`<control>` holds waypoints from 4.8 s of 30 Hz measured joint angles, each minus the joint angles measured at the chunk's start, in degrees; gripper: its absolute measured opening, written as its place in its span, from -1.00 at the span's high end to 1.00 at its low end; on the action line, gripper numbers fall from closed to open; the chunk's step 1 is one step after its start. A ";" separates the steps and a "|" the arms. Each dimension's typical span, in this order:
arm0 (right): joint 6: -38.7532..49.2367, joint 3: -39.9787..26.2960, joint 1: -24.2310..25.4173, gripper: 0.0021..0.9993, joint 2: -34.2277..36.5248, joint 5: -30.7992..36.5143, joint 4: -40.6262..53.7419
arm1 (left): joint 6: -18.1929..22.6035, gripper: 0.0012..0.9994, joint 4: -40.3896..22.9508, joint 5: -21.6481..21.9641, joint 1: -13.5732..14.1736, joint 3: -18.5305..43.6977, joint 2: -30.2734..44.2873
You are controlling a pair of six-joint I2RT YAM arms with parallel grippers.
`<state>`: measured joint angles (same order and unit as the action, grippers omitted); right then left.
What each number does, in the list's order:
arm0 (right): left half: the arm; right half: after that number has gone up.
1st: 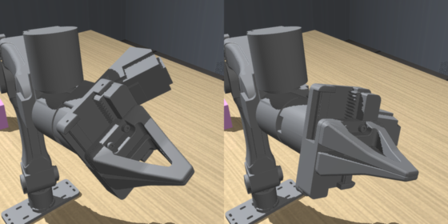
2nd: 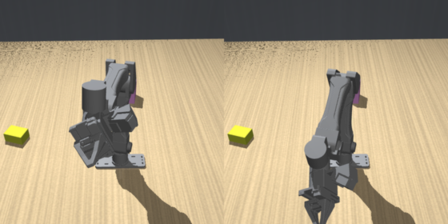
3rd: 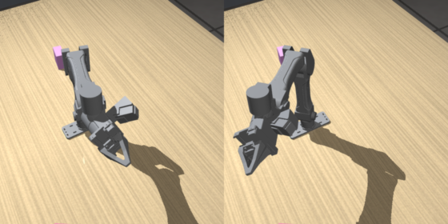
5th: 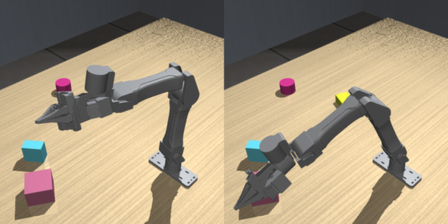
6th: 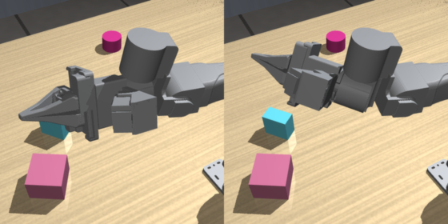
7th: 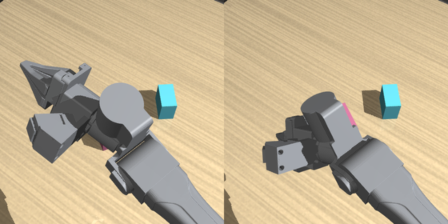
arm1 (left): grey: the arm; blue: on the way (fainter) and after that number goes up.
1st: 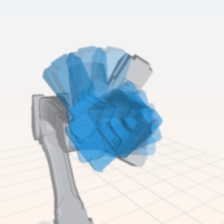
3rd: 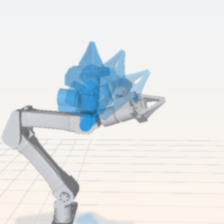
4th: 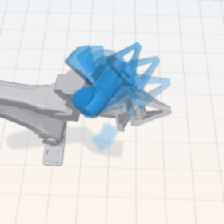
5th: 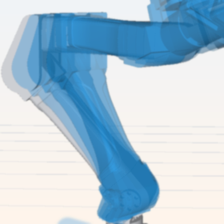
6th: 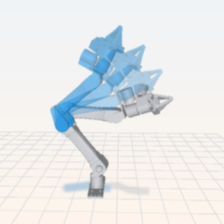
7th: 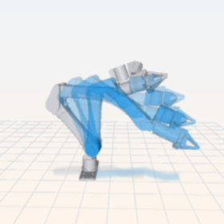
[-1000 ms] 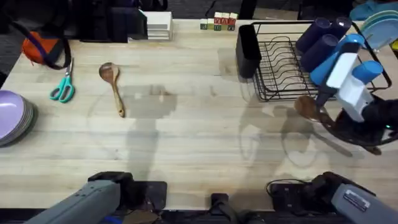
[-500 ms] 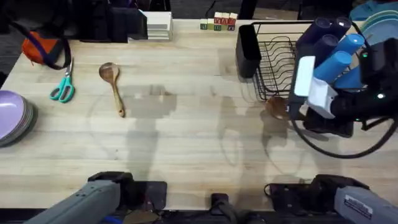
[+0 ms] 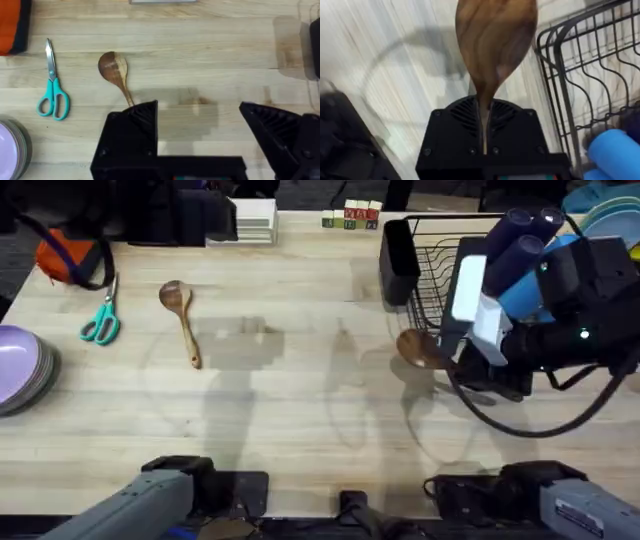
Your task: Pick up the spoon on the table one by one and put them onto the rack
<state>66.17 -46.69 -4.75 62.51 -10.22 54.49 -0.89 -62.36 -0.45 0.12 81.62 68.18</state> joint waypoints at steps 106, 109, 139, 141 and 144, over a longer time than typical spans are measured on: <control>-32.70 -17.01 -2.96 0.94 26.74 -20.63 -43.02 | -0.02 -0.99 0.62 0.00 0.00 0.00 0.00; -32.70 -17.01 -2.96 0.86 26.74 -20.65 -43.33 | -0.02 -0.99 0.64 0.00 0.00 0.00 0.00; -32.76 -17.01 -2.96 -0.98 10.69 -20.57 -31.56 | 0.00 -0.99 0.64 0.04 0.00 0.00 0.00; -33.91 -17.01 -2.96 -0.98 8.49 -19.36 -28.49 | -0.01 -0.99 0.64 0.10 0.00 0.00 0.00; -37.60 -17.01 -2.96 -0.98 5.28 -16.12 -25.09 | -0.02 -0.99 0.64 0.24 0.00 0.00 0.00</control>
<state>28.57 -63.70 -7.70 67.80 -26.34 29.40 -0.91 -61.71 -0.21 0.12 81.62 68.18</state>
